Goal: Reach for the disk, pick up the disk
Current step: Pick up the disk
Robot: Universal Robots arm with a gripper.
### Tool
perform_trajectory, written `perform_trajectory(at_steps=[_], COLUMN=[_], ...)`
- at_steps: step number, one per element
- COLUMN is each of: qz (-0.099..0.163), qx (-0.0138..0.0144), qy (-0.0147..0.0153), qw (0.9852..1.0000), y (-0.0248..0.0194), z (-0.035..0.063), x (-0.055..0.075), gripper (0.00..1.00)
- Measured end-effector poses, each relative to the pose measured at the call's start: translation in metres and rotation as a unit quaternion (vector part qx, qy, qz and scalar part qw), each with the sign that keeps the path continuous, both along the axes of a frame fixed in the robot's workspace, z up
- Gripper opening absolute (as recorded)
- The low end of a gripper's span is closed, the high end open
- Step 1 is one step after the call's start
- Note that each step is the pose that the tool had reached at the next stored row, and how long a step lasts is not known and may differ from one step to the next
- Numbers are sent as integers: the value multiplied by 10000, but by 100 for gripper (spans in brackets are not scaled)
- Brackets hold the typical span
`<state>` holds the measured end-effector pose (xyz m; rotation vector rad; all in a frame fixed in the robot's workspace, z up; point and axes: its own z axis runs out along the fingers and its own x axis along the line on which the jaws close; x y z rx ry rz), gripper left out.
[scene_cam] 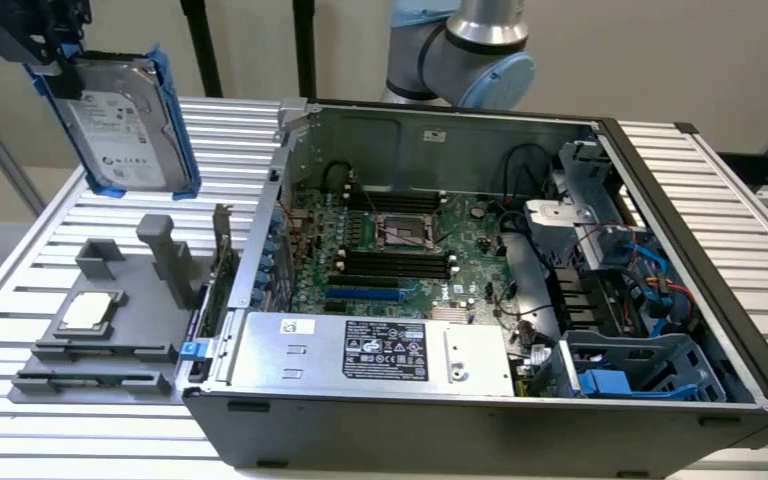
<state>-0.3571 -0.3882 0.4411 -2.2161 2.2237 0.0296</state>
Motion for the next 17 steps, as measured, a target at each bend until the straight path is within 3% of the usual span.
perform_trajectory(at_steps=[9, 17], qz=[0, 0], qx=[2, 2], qy=[9, 51], qw=[10000, 10000], y=[-121, -239], z=[368, 478], x=[385, 670], gripper=[33, 33])
